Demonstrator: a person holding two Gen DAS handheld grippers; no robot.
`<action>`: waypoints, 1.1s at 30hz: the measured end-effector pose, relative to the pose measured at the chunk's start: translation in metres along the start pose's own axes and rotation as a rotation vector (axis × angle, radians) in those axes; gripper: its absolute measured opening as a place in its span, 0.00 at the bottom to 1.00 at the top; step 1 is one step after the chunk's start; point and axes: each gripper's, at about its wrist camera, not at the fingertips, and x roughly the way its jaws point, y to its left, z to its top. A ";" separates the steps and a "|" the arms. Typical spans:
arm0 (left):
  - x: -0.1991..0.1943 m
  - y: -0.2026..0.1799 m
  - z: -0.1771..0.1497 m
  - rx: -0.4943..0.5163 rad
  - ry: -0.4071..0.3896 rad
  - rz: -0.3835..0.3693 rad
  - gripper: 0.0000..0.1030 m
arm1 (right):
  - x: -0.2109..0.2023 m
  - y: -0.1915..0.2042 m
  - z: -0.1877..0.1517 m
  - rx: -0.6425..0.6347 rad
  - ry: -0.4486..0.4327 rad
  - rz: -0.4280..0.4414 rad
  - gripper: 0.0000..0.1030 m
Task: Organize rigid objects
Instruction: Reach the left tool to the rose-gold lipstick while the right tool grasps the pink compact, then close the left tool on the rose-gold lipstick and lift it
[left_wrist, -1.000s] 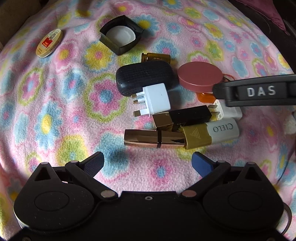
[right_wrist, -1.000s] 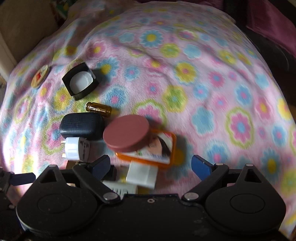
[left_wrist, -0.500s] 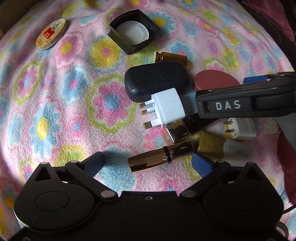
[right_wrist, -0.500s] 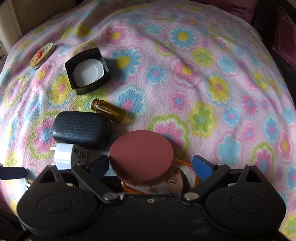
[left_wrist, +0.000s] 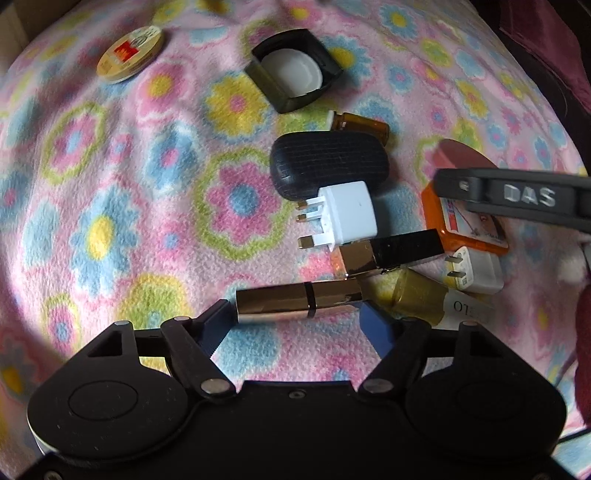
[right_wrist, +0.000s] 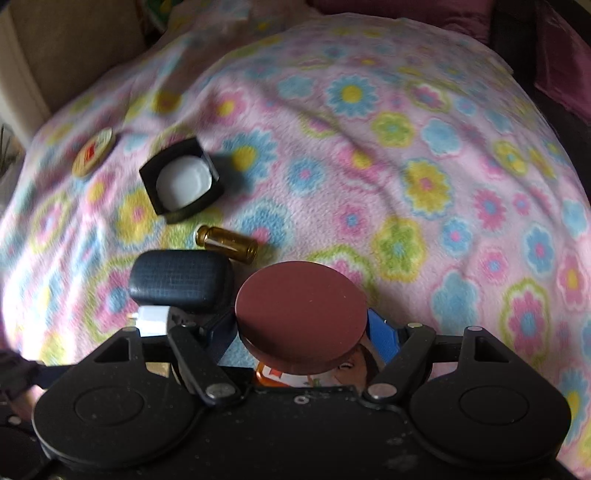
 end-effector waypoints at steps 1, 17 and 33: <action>-0.002 0.004 0.000 -0.019 0.004 -0.005 0.74 | -0.004 -0.001 -0.002 0.008 -0.004 -0.001 0.74; -0.018 0.012 -0.009 -0.110 0.004 0.058 0.39 | -0.083 -0.005 -0.055 0.089 -0.030 0.004 0.74; -0.018 -0.011 -0.010 0.036 -0.079 0.112 0.75 | -0.132 0.008 -0.107 0.125 -0.046 0.020 0.74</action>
